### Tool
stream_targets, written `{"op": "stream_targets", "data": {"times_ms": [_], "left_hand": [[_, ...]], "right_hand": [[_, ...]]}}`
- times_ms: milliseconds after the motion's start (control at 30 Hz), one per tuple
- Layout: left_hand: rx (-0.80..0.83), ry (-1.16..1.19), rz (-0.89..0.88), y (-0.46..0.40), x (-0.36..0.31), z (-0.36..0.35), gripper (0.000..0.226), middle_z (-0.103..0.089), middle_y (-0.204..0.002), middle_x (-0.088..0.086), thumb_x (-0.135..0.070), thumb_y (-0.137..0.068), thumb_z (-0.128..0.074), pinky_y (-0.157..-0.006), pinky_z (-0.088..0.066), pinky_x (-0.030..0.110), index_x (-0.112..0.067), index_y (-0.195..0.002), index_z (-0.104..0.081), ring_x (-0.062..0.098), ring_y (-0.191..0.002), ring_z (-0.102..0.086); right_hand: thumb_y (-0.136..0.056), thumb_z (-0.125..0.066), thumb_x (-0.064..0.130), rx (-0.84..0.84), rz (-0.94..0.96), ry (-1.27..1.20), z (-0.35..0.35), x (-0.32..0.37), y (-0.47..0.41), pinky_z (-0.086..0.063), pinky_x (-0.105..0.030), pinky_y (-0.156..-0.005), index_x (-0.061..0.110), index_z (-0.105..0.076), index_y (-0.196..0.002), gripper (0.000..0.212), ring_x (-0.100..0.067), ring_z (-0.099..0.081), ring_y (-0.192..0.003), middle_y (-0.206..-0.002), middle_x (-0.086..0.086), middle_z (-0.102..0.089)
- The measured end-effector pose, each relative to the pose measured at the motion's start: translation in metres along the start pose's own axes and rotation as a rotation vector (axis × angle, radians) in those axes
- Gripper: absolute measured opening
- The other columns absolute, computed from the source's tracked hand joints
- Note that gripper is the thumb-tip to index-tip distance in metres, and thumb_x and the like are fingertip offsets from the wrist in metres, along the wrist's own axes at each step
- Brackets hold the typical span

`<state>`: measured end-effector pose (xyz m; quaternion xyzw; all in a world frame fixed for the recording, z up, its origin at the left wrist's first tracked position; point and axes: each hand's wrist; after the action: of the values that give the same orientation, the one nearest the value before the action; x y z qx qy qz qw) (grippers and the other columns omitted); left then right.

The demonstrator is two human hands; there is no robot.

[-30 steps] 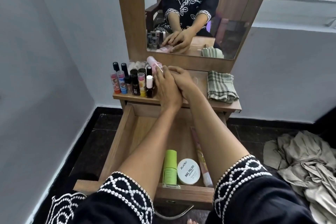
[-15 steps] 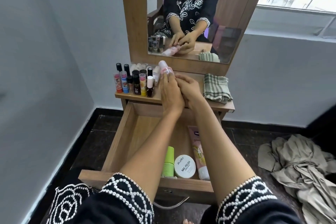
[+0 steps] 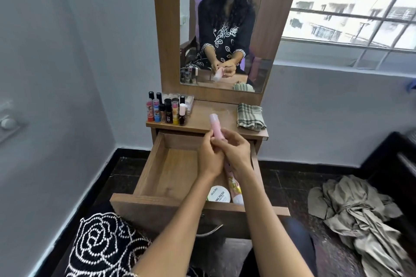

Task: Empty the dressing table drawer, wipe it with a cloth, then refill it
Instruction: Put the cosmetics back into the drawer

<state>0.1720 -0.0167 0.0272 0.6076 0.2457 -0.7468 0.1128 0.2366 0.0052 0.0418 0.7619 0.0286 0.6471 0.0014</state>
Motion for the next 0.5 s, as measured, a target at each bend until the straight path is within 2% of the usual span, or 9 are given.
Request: {"op": "stream_targets", "data": {"times_ms": [67,133,167,267,367,433,500], "left_hand": [[0.006,0.106,0.049,0.011,0.001,0.004,0.028,-0.066,-0.099,0.005,-0.010,-0.087,-0.063,-0.068,-0.046,0.005,-0.004,-0.114,-0.058,0.007,-0.085,-0.064],[0.005,0.181,0.104,0.020,0.002,0.006,0.025,-0.066,-0.098,0.009,-0.009,-0.087,-0.063,-0.066,-0.048,0.007,0.001,-0.109,-0.057,-0.004,-0.075,-0.062],[0.003,0.201,0.133,0.024,0.002,0.007,0.024,-0.066,-0.098,0.012,-0.008,-0.088,-0.062,-0.064,-0.049,0.007,0.003,-0.109,-0.056,-0.004,-0.074,-0.061],[0.029,0.236,0.207,0.031,0.004,0.012,0.030,-0.064,-0.102,0.014,-0.005,-0.086,-0.063,-0.060,-0.048,0.007,0.004,-0.112,-0.052,0.007,-0.079,-0.061],[0.119,0.219,0.261,0.036,0.009,0.017,0.040,-0.064,-0.107,0.013,-0.005,-0.084,-0.065,-0.064,-0.050,0.012,-0.007,-0.120,-0.048,0.016,-0.089,-0.062],[0.161,0.175,0.288,0.039,0.012,0.019,0.036,-0.066,-0.103,0.013,-0.004,-0.082,-0.066,-0.072,-0.054,0.022,-0.006,-0.116,-0.055,0.018,-0.088,-0.063],[0.183,0.141,0.302,0.040,0.013,0.021,0.028,-0.069,-0.099,0.014,-0.003,-0.079,-0.068,-0.083,-0.055,0.035,0.001,-0.107,-0.064,0.018,-0.085,-0.063]], "right_hand": [[-0.069,-0.082,0.012,0.001,0.002,0.041,0.007,-0.004,0.011,-0.053,-0.033,-0.091,0.023,-0.071,-0.093,0.028,-0.019,-0.068,-0.097,-0.098,-0.006,-0.072],[-0.072,-0.081,0.020,0.003,0.008,0.062,0.013,-0.008,0.020,-0.053,-0.033,-0.091,0.020,-0.072,-0.097,0.027,-0.015,-0.068,-0.095,-0.096,-0.003,-0.073],[-0.073,-0.081,0.024,-0.003,0.009,0.070,0.015,-0.010,0.023,-0.053,-0.034,-0.092,0.019,-0.073,-0.098,0.026,-0.014,-0.069,-0.094,-0.095,-0.002,-0.073],[-0.076,-0.077,0.029,-0.048,0.018,0.117,0.021,-0.018,0.032,-0.055,-0.039,-0.090,0.016,-0.075,-0.096,0.024,-0.014,-0.070,-0.091,-0.091,-0.002,-0.074],[-0.079,-0.075,0.023,-0.074,0.040,0.159,0.027,-0.026,0.037,-0.056,-0.040,-0.085,0.016,-0.075,-0.089,0.013,-0.015,-0.069,-0.085,-0.085,-0.004,-0.074],[-0.077,-0.076,0.018,-0.081,0.038,0.176,0.031,-0.031,0.040,-0.057,-0.038,-0.083,0.019,-0.075,-0.083,0.006,-0.016,-0.068,-0.083,-0.083,-0.004,-0.073],[-0.075,-0.077,0.015,-0.086,0.006,0.160,0.033,-0.036,0.041,-0.056,-0.036,-0.081,0.020,-0.074,-0.080,0.008,-0.018,-0.066,-0.083,-0.087,-0.007,-0.072]]}}
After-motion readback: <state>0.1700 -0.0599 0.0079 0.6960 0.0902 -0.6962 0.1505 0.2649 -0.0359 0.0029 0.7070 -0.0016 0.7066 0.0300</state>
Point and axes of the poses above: each hand's wrist, its own y-axis away from the middle knuckle, its own z-axis out of the back of the hand, x = y × z
